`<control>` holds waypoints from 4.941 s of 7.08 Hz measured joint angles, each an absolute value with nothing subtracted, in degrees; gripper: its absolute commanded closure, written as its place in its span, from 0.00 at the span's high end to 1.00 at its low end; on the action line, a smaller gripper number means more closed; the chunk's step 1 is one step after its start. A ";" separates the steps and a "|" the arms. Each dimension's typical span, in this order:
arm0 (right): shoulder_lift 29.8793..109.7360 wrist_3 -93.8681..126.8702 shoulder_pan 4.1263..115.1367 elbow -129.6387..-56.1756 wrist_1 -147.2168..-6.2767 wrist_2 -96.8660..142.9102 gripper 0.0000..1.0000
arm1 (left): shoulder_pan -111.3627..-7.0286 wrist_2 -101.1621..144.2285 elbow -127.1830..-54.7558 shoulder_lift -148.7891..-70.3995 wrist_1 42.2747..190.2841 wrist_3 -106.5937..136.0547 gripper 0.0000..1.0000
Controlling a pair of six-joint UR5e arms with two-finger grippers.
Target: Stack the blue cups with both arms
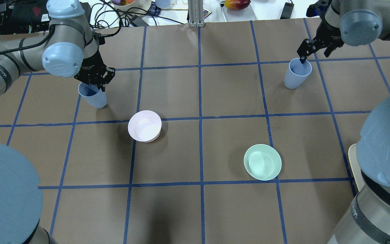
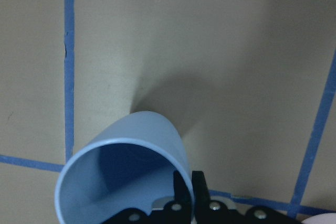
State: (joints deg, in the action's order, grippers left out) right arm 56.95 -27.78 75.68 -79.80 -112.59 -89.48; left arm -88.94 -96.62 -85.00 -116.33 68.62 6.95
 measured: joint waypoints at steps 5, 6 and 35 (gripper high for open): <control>55.55 -27.85 75.41 -81.52 -111.51 -88.96 0.00 | -102.95 -88.83 -77.29 -119.37 65.22 32.94 0.00; 55.65 -27.98 75.41 -81.38 -110.70 -89.21 0.00 | -105.85 -88.70 -76.98 -121.28 62.94 34.54 0.00; 55.90 27.49 103.62 -67.07 -100.84 -83.33 0.99 | -91.41 -90.63 -86.01 -93.12 88.07 8.88 1.00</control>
State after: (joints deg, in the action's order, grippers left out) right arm 55.90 27.49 103.62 -67.07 -100.84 -83.33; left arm -91.41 -90.63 -86.01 -93.12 88.07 8.88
